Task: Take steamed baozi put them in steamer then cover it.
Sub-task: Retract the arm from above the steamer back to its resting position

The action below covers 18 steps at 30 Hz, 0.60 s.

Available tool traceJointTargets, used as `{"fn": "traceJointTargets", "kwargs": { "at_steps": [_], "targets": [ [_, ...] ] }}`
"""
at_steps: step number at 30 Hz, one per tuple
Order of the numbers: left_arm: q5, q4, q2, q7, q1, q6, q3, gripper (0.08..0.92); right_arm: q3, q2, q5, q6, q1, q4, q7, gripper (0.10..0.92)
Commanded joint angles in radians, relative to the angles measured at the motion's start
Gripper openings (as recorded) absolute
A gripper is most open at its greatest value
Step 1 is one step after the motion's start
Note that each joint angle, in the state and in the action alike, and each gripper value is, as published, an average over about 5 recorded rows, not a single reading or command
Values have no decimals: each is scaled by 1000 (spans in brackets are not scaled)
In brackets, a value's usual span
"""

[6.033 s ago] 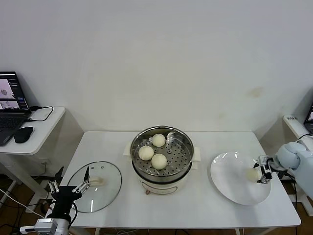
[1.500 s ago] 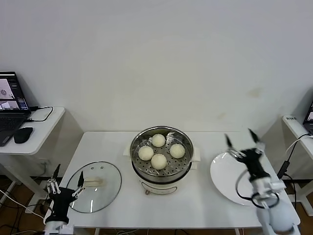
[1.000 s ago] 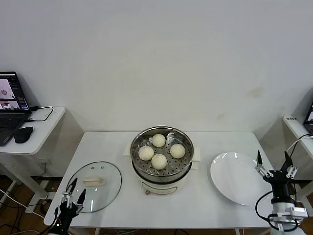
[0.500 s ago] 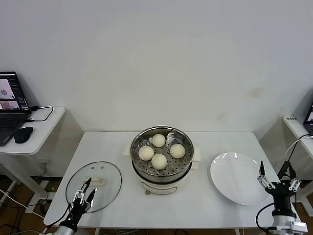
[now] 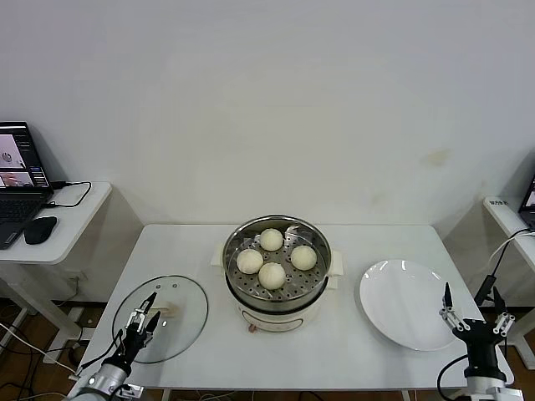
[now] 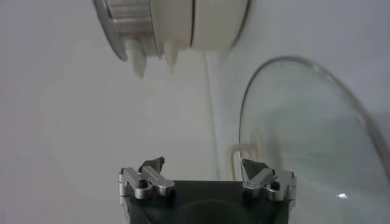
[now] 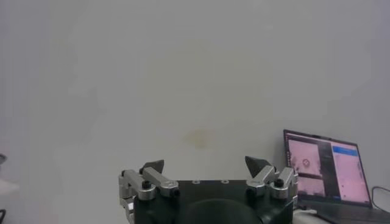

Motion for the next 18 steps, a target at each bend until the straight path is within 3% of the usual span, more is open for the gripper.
{"fn": "traceJointTargets", "kwargs": {
  "at_steps": [1, 18],
  "targets": [
    [-6, 70, 26, 16, -83, 6, 24, 823, -10, 8, -8, 7, -5, -9, 0, 822],
    [-92, 136, 30, 39, -153, 20, 70, 823, -31, 13, -25, 8, -8, -10, -2, 823]
  ]
}}
